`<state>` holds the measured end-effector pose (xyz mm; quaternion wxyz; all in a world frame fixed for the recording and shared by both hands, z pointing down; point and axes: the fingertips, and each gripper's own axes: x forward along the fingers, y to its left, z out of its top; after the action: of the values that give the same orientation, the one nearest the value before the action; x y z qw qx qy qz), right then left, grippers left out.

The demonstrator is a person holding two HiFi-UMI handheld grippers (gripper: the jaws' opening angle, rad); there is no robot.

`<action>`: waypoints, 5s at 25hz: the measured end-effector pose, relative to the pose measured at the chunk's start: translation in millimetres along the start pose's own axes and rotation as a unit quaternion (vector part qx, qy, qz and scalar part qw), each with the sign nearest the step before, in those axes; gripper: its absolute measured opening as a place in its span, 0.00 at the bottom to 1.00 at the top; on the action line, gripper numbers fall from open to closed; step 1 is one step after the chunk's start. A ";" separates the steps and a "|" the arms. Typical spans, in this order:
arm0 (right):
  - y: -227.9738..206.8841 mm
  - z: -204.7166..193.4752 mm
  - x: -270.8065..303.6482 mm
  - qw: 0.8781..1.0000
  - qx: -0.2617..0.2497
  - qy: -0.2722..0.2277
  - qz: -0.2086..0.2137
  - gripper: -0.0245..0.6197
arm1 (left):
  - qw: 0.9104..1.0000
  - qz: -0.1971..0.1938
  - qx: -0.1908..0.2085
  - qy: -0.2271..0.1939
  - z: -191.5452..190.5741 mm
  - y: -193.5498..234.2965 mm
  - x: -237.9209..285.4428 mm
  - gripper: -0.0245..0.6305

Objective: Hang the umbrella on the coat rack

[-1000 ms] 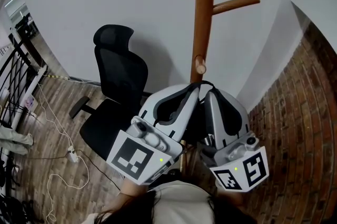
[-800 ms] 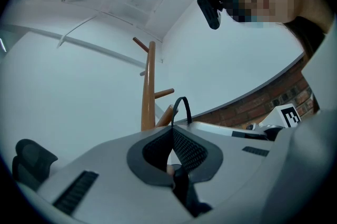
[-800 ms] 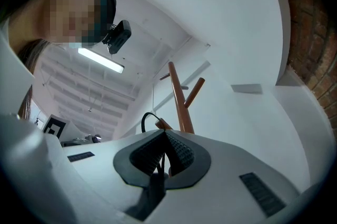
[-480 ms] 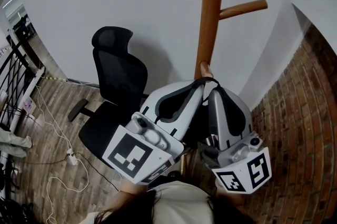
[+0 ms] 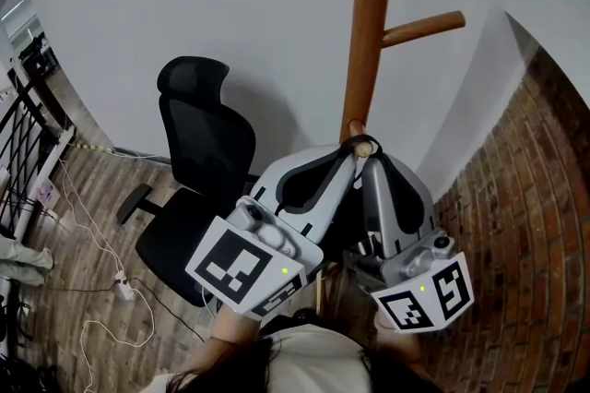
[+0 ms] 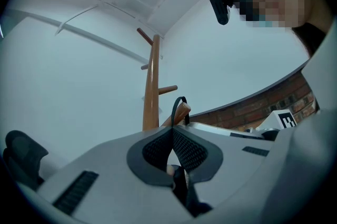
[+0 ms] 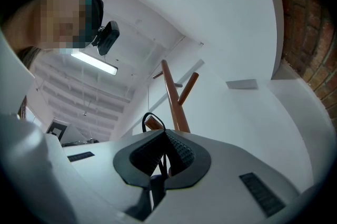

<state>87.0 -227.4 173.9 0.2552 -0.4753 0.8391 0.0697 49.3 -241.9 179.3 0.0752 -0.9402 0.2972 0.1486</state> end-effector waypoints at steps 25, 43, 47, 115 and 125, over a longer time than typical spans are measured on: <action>-23.9 -35.9 5.5 0.999 0.001 0.036 -0.026 0.09 | 1.000 0.009 -0.014 0.026 -38.2 13.5 8.8 0.05; -28.3 -41.0 6.1 0.999 -0.022 0.036 -0.029 0.10 | 1.000 -0.002 -0.014 0.012 -42.7 13.9 10.5 0.05; -28.8 -44.8 5.1 0.998 -0.021 0.046 -0.026 0.10 | 1.000 -0.003 -0.030 0.003 -42.7 15.3 8.5 0.05; 37.6 -39.3 -94.2 0.995 0.002 0.093 -0.032 0.09 | 0.991 0.110 0.014 0.072 -49.9 -47.2 -98.2 0.07; 72.2 -35.5 -120.9 0.993 0.001 0.091 -0.075 0.09 | 0.994 0.089 0.000 0.065 -37.3 -62.5 -138.7 0.05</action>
<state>64.4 -109.2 255.2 0.1827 -0.5405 0.8212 0.0056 -13.7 -125.3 262.8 0.0424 -0.9178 0.3836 0.0935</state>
